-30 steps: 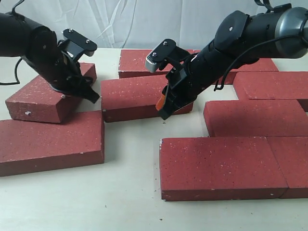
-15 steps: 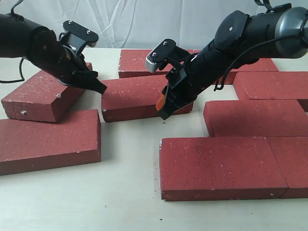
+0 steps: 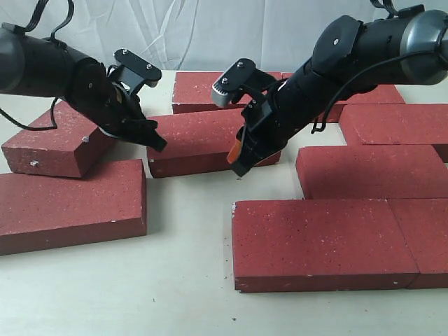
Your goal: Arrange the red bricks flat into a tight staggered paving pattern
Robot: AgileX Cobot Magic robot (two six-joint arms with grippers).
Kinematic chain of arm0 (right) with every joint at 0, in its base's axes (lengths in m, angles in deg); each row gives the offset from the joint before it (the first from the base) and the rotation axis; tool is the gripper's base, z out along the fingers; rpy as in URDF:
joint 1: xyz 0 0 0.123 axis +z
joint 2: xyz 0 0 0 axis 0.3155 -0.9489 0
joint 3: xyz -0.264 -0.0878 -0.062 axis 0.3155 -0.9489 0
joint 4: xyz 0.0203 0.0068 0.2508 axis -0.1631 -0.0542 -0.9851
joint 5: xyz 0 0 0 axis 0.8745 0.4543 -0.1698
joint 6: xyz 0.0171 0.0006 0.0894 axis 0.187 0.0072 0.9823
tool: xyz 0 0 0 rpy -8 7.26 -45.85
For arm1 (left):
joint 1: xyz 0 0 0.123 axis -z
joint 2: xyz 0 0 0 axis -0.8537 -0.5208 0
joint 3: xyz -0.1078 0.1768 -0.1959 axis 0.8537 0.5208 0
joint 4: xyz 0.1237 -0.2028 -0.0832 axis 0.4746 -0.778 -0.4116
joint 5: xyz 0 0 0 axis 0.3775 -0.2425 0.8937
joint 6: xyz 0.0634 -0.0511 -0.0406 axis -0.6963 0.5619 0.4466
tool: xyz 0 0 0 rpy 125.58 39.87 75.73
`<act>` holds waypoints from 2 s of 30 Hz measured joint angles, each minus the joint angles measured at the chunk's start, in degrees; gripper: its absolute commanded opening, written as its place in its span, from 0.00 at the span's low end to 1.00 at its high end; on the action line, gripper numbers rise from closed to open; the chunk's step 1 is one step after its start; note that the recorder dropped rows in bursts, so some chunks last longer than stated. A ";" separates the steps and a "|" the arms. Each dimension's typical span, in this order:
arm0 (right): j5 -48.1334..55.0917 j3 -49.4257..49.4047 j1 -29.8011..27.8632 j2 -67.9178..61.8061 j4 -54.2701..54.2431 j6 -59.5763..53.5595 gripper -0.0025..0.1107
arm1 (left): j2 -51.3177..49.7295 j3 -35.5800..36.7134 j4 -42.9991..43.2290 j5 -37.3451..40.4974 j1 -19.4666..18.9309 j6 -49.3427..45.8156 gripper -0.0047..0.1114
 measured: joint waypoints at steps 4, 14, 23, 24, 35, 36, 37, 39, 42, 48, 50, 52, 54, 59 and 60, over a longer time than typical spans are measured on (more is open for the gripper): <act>1.34 0.00 0.00 0.00 1.92 0.00 0.01 | -1.84 -0.80 0.89 -0.13 0.00 0.00 0.04; 1.95 0.00 0.00 -2.11 2.64 0.00 0.01 | -4.34 -3.34 0.93 -2.22 0.00 0.00 0.04; 1.95 0.00 0.00 -2.50 2.64 -0.36 0.01 | -5.18 -3.47 -0.41 -4.33 0.00 0.00 0.04; 1.84 0.00 0.00 -2.50 2.64 -0.36 0.01 | -5.36 -3.47 -0.41 -4.85 0.00 0.00 0.04; -1.71 0.00 0.00 -5.35 3.71 -2.38 0.01 | -5.95 -3.60 -2.06 -8.63 2.04 -0.45 0.04; -1.98 0.00 0.00 -5.35 4.09 -2.38 0.01 | -5.95 -3.60 -2.06 -8.63 2.44 -0.58 0.04; -2.34 0.00 0.00 -5.35 4.59 -2.38 0.01 | -5.95 -3.60 -2.06 -8.63 2.64 -0.74 0.04; -3.23 0.00 0.00 -5.38 5.38 -2.38 0.01 | -5.95 -3.60 -2.06 -8.63 2.76 -0.86 0.04; -5.49 0.00 0.00 -5.38 6.57 -1.26 0.01 | -5.95 -3.60 -1.51 -7.49 2.76 -0.96 0.04; -10.59 0.00 0.00 -5.47 7.08 0.52 0.01 | -4.06 -3.60 -0.49 -4.03 2.65 -1.07 0.04; -11.76 0.00 0.00 -5.47 7.08 1.09 0.01 | -3.55 -3.60 -0.49 -2.76 2.26 -1.07 0.04; -12.40 0.00 0.00 -5.47 7.08 2.15 0.01 | -3.31 -3.60 -0.49 -1.35 1.81 -1.07 0.04; -12.00 0.00 0.00 -5.37 7.08 2.81 0.01 | -3.22 -3.60 -0.40 -0.08 1.08 -1.07 0.04; -3.44 0.00 0.00 -1.62 5.81 3.33 0.01 | -3.22 -3.60 -0.40 1.17 0.32 -1.07 0.04; -1.16 0.00 0.00 -0.76 6.11 3.33 0.01 | -3.22 -3.60 -0.65 1.25 0.32 -1.07 0.04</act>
